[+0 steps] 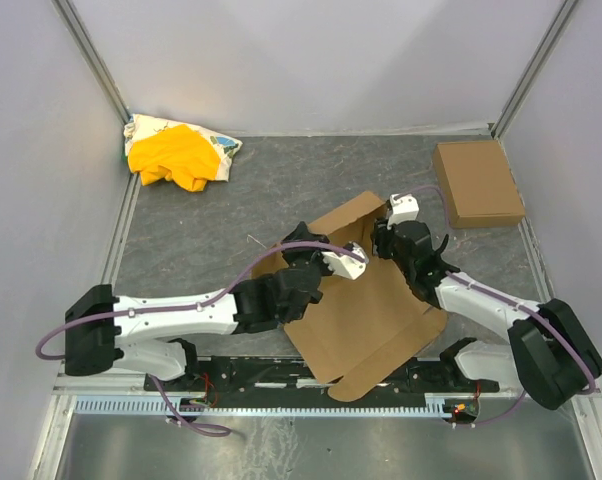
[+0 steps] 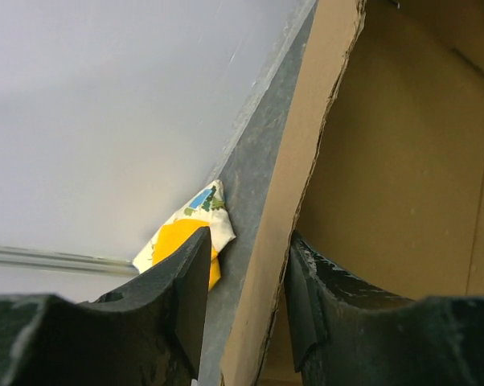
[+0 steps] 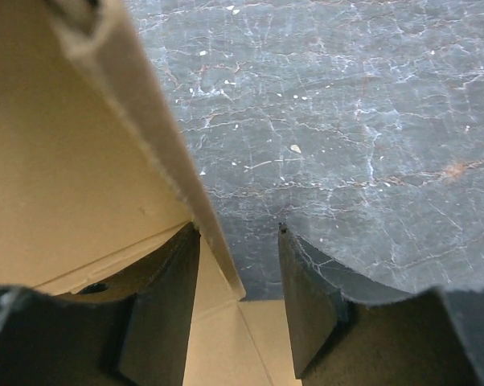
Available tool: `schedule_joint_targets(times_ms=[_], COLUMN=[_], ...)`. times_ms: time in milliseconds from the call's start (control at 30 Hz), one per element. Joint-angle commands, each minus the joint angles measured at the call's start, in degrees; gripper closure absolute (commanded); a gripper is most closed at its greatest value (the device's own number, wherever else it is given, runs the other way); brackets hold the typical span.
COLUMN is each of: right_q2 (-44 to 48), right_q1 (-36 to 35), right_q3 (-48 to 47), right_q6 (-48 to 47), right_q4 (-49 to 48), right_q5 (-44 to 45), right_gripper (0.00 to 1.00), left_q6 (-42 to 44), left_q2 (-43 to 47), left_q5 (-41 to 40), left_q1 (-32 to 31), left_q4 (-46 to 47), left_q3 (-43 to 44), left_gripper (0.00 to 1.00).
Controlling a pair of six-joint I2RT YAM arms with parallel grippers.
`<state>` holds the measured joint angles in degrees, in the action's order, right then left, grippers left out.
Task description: Fold the paper box
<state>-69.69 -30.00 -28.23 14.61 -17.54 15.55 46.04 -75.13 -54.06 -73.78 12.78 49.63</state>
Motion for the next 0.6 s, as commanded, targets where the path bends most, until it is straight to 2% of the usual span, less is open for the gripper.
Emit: schedule_joint_targets(times_ms=[0,67,133,233,267,367,567], right_q2=[-1.86,-2.47,-3.08,-2.87,-2.52,-1.44,0.47], right_q1=[0.64,1.08,1.38,1.56,1.56,1.54,1.57], right_q3=[-2.66,-3.01,-3.99,-4.73,-4.58,-3.98,-3.61], right_q6=[0.35,0.51,0.26,0.24,0.29,0.55,0.78], right_q4=[-5.25,-6.78,-6.88,-5.22,-5.29,-4.91,-1.30], right_q5=[-3.55,-5.99,-9.06,-10.20,-10.26,-8.56,1.63], right_gripper=[0.49,0.51,0.60,0.92,0.98,0.99,0.98], left_q6=[-9.44,-9.93,-10.09,-10.08,-10.16,-10.90,-15.99], left_q2=[4.64,5.15,5.17,5.02,5.00,4.54,3.87], left_q5=[3.59,4.03,3.64,3.05,2.94,2.78,0.27], left_q1=[-0.38,-0.37,-0.41,-0.40,-0.40,-0.37,-0.41], left_q4=[-2.14,-2.14,-2.30,-2.40,-2.40,-2.67,-4.60], left_q3=[1.14,0.27,-0.12,-0.49,-0.52,-0.28,2.06], left_gripper=[0.53,0.54,0.55,0.54,0.53,0.50,0.46])
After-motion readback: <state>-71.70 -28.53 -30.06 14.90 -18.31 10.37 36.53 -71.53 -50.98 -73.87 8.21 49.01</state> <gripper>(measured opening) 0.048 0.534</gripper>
